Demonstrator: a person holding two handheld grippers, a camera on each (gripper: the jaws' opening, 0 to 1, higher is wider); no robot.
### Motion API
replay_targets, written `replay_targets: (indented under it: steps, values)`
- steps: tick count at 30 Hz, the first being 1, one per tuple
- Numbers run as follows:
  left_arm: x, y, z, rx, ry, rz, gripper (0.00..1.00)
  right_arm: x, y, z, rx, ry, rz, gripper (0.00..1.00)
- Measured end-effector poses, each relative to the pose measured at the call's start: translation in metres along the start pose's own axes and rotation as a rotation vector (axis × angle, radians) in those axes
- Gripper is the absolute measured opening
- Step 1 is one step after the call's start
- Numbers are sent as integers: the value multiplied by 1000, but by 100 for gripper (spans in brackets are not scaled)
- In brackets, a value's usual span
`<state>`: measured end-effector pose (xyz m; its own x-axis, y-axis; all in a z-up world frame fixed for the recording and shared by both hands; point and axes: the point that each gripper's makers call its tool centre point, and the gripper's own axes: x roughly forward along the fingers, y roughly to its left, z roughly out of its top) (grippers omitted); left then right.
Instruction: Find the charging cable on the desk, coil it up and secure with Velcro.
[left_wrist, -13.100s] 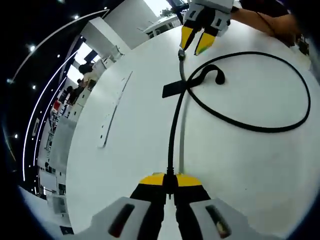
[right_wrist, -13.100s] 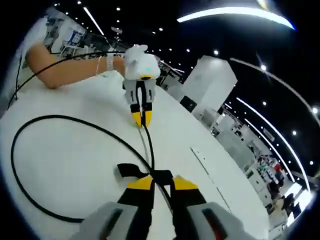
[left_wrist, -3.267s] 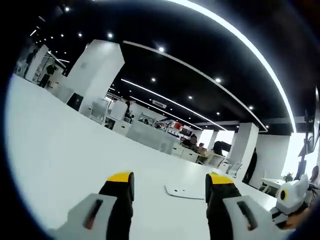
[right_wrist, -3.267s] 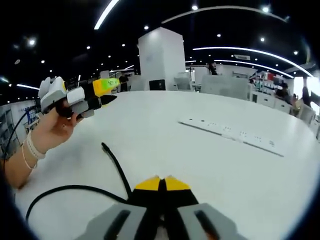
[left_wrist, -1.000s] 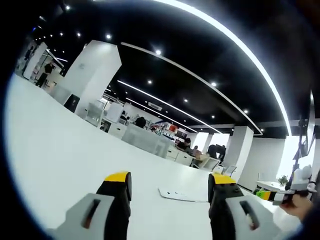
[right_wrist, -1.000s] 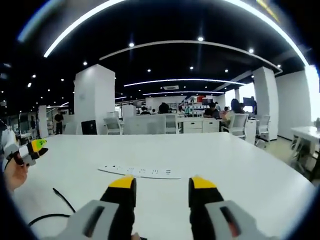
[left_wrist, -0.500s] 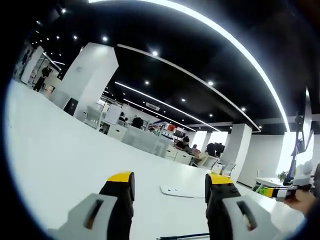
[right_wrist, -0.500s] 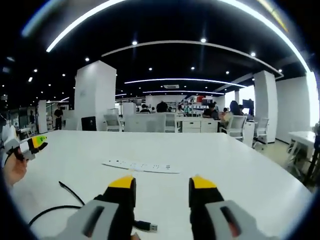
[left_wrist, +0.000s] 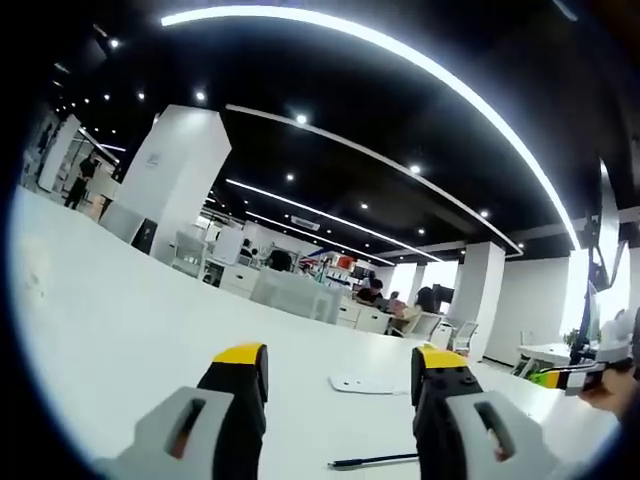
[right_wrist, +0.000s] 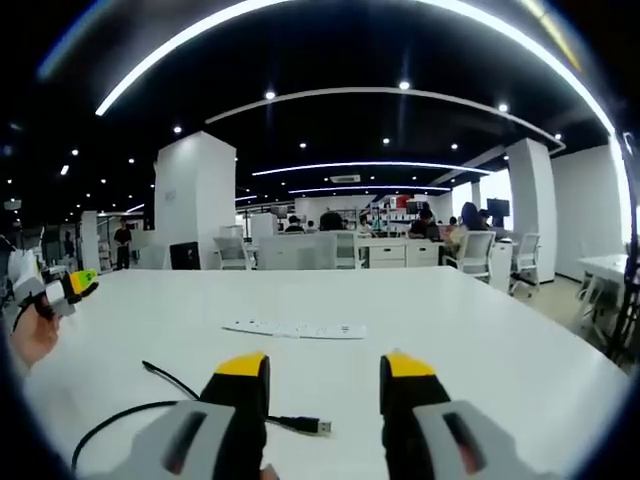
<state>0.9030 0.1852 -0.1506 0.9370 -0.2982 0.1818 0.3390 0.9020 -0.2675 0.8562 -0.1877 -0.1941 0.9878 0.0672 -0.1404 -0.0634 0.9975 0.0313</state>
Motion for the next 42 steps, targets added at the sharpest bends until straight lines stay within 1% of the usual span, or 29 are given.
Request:
replay_targets:
  steps: [4, 5, 7, 11, 13, 15, 18, 20, 24, 29, 32, 34, 37, 39, 42]
  values:
    - [-13, 2, 4, 34, -5, 7, 58, -15, 1, 6, 19, -29, 3, 47]
    - [-16, 4, 3, 43, -5, 17, 58, -19, 1, 8, 26, -38, -1, 47]
    - [-23, 6, 3, 47, -2, 19, 58, -28, 2, 12, 27, -54, 4, 47]
    - [-39, 6, 10, 35, -26, 13, 58, -48, 4, 21, 39, -95, 12, 48]
    - [-48, 6, 15, 16, -58, 9, 58, -57, 6, 25, 47, -113, 17, 48]
    - [-55, 4, 16, 2, -62, -3, 58, -64, 9, 27, 49, -124, 29, 48]
    - [-66, 1, 19, 15, -71, -8, 58, -75, 12, 31, 44, -143, 36, 48]
    - [-73, 1, 20, 8, -80, -13, 58, -82, 14, 32, 34, -153, 40, 48]
    - [-90, -1, 20, 12, -86, -14, 58, -97, 14, 29, 21, -166, 41, 48]
    - [-111, -6, 21, 43, -84, -18, 58, -111, 12, 21, 20, -173, 34, 48]
    - [-118, -9, 22, 14, -98, -37, 58, -116, 13, 16, 26, -174, 34, 48]
    - [-121, -10, 21, 11, -95, -39, 58, -122, 15, 11, 14, -171, 31, 48]
    - [-127, -11, 15, 38, -79, -35, 58, -129, 18, 5, 6, -167, 40, 48]
    - [-133, -11, 14, 43, -85, -36, 58, -134, 19, 1, 14, -169, 39, 48]
    - [-138, -7, 9, 54, -71, -24, 58, -142, 21, -3, 16, -171, 43, 48]
